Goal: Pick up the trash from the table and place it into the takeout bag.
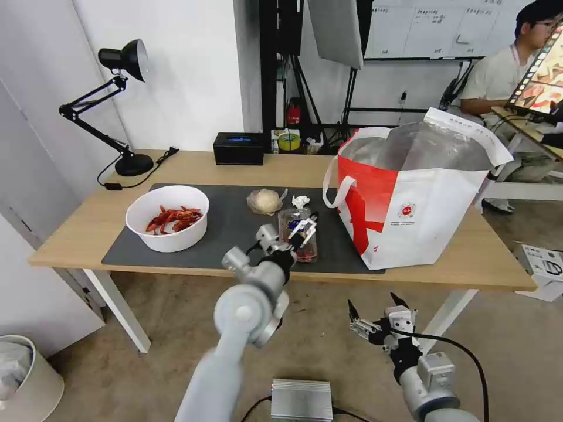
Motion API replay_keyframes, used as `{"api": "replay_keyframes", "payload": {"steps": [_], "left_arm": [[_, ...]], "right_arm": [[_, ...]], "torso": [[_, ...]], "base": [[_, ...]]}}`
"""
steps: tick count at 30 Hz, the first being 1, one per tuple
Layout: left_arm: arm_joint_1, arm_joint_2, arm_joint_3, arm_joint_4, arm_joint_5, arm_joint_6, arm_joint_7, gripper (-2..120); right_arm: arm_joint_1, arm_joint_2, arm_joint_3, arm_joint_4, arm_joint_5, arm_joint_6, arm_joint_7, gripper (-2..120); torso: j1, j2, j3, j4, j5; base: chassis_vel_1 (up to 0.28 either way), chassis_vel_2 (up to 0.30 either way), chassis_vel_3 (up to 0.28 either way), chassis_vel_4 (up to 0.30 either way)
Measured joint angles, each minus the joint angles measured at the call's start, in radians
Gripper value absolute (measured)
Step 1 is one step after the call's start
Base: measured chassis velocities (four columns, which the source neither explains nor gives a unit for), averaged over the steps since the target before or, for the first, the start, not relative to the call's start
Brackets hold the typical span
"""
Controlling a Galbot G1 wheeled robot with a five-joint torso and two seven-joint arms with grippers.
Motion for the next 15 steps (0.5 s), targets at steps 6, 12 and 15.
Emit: {"api": "replay_keyframes", "payload": {"steps": [6,12,15], "left_arm": [[-0.056,0.110,0.067,0.094,0.354,-0.034,0.138,66],[-0.061,0.178,0.140,0.138,0.623,-0.081,0.254,49],[-0.065,0.188,0.156,0.158,0.721,-0.109,0.305,38]], "right_arm": [[-0.001,-0.007,0.012,0.000,0.017,0.001,0.000,100],[0.005,-0.006,0.011,-0.008,0.018,0.004,0.000,100],[0.005,-0.004,0.007,-0.008,0.018,0.005,0.000,100]], "torso": [[0.000,0.000,0.000,0.0002,0.0000],[0.000,0.000,0.000,0.0002,0.0001],[0.000,0.000,0.000,0.0002,0.0000]], "base": [[0.000,0.000,0.000,0.000],[0.000,0.000,0.000,0.000],[0.000,0.000,0.000,0.000]]}}
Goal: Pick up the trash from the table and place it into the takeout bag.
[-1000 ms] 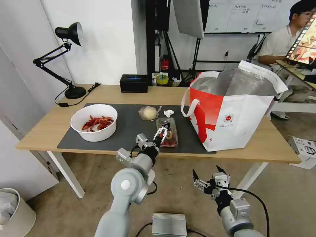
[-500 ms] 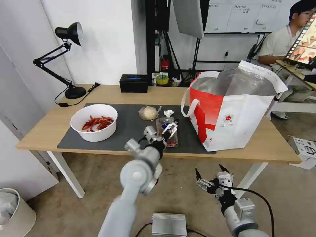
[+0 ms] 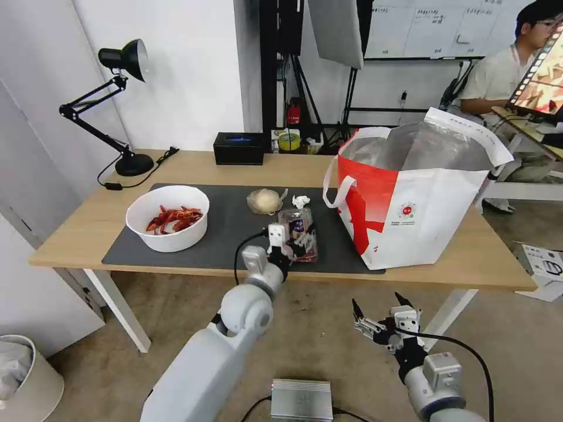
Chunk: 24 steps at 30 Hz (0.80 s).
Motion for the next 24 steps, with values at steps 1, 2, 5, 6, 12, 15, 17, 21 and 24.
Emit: {"api": "replay_keyframes", "payload": {"steps": [1,2,5,6,12,15,17,21,24], "left_arm": [[-0.001,0.000,0.003,0.004,0.030,-0.009,0.017,32],[-0.002,-0.002,0.003,0.006,0.043,-0.011,0.023,27],[-0.004,-0.003,0.004,0.011,0.058,-0.012,0.027,19],[-0.005,-0.003,0.004,0.012,0.062,-0.012,0.027,19],[-0.014,0.015,0.004,0.030,0.127,-0.003,0.041,0],[-0.015,0.024,0.004,0.031,0.151,0.011,0.044,0],[-0.015,0.030,0.003,0.034,0.185,0.014,0.047,0],[-0.015,0.050,0.007,0.036,0.223,0.020,0.057,0],[-0.015,0.055,0.009,0.036,0.223,0.023,0.058,0]], "right_arm": [[0.000,0.000,0.000,0.000,0.000,0.000,0.000,100],[0.000,-0.001,0.000,0.000,0.000,0.000,0.000,100],[0.002,-0.001,0.001,0.000,0.000,0.000,0.000,100],[0.003,-0.001,0.001,0.000,0.000,0.000,0.000,100],[0.025,-0.007,-0.007,-0.003,0.080,-0.004,0.002,100],[0.041,-0.014,-0.007,-0.001,0.169,-0.008,0.006,100],[0.054,-0.021,-0.004,-0.001,0.212,-0.008,0.008,100],[0.104,-0.057,0.000,-0.006,0.409,0.004,0.007,100],[0.133,-0.075,0.000,-0.010,0.547,0.014,0.007,100]], "torso": [[0.000,0.000,0.000,-0.0001,0.0000],[0.000,0.000,0.000,-0.0001,0.0001],[0.000,0.000,0.000,-0.0001,0.0001],[0.000,0.000,0.000,-0.0001,0.0001],[0.000,0.000,0.000,-0.0001,0.0001],[0.000,0.000,0.000,0.0000,0.0001],[0.000,0.000,0.000,-0.0001,0.0001],[0.000,0.000,0.000,-0.0001,0.0000],[0.000,0.000,0.000,-0.0001,0.0001]], "base": [[0.000,0.000,0.000,0.000],[0.000,0.000,0.000,0.000],[0.000,0.000,0.000,0.000],[0.000,0.000,0.000,0.000],[0.000,0.000,0.000,0.000],[0.000,0.000,0.000,0.000],[0.000,0.000,0.000,0.000],[0.000,0.000,0.000,0.000],[0.000,0.000,0.000,0.000]]}}
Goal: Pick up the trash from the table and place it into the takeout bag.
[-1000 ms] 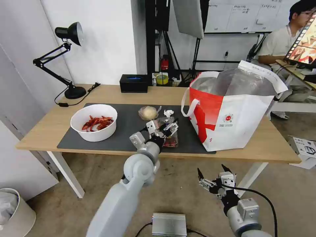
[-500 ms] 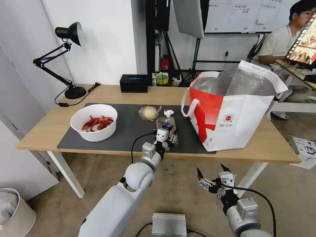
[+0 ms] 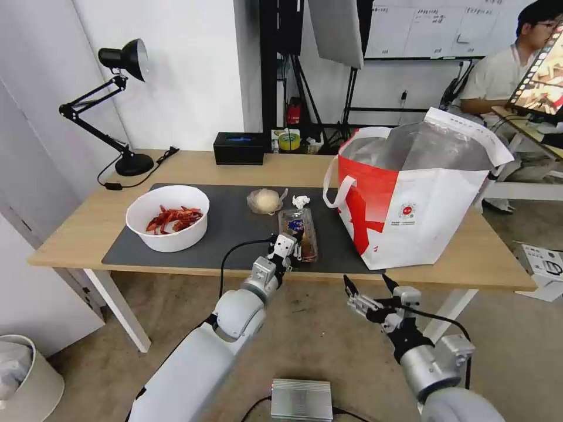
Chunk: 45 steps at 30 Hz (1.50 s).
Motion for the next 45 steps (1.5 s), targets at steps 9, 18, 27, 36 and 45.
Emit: {"api": "replay_keyframes", "payload": {"steps": [9,18,27,36,45], "left_arm": [[0.011,0.018,0.012,0.002,0.032,0.001,0.001,0],[0.043,0.031,0.001,-0.014,0.035,-0.003,-0.002,0],[0.053,0.032,0.000,-0.028,0.031,-0.003,-0.005,0],[0.054,0.033,0.001,-0.025,0.028,-0.002,-0.008,0],[0.069,0.045,0.003,-0.033,0.026,-0.004,-0.011,0]], "right_arm": [[0.080,-0.032,0.023,-0.020,0.242,0.001,-0.021,100],[0.140,-0.048,0.032,-0.028,0.447,-0.028,0.042,100],[0.240,-0.077,0.011,-0.073,0.582,-0.074,0.162,100],[0.342,-0.128,-0.038,-0.161,0.675,-0.093,0.224,100],[0.419,-0.099,-0.103,-0.241,0.702,-0.107,0.283,100]], "torso": [[0.000,0.000,0.000,0.0000,0.0000],[0.000,0.000,0.000,0.0000,0.0000],[0.000,0.000,0.000,0.0000,0.0000],[0.000,0.000,0.000,0.0000,0.0001],[0.000,0.000,0.000,0.0000,0.0000]], "base": [[0.000,0.000,0.000,0.000],[0.000,0.000,0.000,0.000],[0.000,0.000,0.000,0.000],[0.000,0.000,0.000,0.000],[0.000,0.000,0.000,0.000]]}}
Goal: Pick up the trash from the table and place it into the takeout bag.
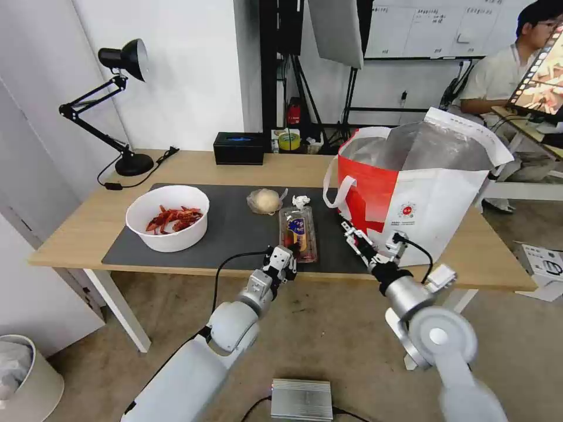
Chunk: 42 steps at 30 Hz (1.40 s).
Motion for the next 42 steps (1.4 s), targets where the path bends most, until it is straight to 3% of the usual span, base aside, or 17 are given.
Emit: {"api": "replay_keyframes", "payload": {"steps": [16,42], "left_arm": [[-0.014,-0.002,-0.012,-0.001,-0.038,0.011,-0.025,0],[-0.029,-0.015,-0.018,0.019,-0.057,0.006,-0.028,0]], "right_arm": [[0.137,0.027,-0.061,-0.114,0.000,-0.029,0.067,100],[0.339,0.092,-0.097,-0.310,0.044,-0.210,0.246,100]], "torso": [[0.000,0.000,0.000,0.0001,0.0000],[0.000,0.000,0.000,0.0000,0.0000]], "base": [[0.000,0.000,0.000,0.000],[0.000,0.000,0.000,0.000]]}}
